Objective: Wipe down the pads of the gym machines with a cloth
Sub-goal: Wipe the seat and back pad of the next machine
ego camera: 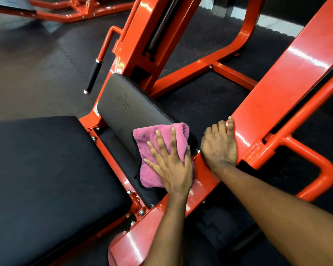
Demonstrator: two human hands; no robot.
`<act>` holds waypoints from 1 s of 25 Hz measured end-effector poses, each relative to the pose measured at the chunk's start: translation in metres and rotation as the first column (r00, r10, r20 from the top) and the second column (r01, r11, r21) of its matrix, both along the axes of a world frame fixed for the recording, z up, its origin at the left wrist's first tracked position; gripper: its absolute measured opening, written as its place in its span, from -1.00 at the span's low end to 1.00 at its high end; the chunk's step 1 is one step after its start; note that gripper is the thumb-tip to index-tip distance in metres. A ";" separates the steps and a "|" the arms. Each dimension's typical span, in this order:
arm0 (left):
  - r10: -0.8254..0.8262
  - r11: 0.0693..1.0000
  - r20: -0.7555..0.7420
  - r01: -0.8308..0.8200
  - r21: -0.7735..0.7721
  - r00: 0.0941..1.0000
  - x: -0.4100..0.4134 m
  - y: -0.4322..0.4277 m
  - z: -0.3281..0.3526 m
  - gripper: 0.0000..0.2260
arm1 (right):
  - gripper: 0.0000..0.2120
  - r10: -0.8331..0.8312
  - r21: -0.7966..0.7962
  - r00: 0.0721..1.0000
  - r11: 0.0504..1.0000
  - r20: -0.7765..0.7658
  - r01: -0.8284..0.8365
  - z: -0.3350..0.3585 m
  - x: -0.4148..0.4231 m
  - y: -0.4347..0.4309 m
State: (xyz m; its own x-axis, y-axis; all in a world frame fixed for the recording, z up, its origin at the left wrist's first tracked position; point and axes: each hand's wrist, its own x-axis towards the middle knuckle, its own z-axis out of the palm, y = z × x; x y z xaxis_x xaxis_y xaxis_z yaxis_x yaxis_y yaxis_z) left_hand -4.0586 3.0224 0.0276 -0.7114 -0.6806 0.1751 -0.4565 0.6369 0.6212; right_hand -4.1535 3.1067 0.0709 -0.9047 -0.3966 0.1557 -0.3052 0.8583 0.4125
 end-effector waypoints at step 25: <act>0.054 0.979 0.036 -0.060 0.197 0.998 -0.066 -0.120 0.016 -0.39 | -0.60 0.167 -0.637 0.812 0.713 0.559 0.292 0.034 -0.059 -0.098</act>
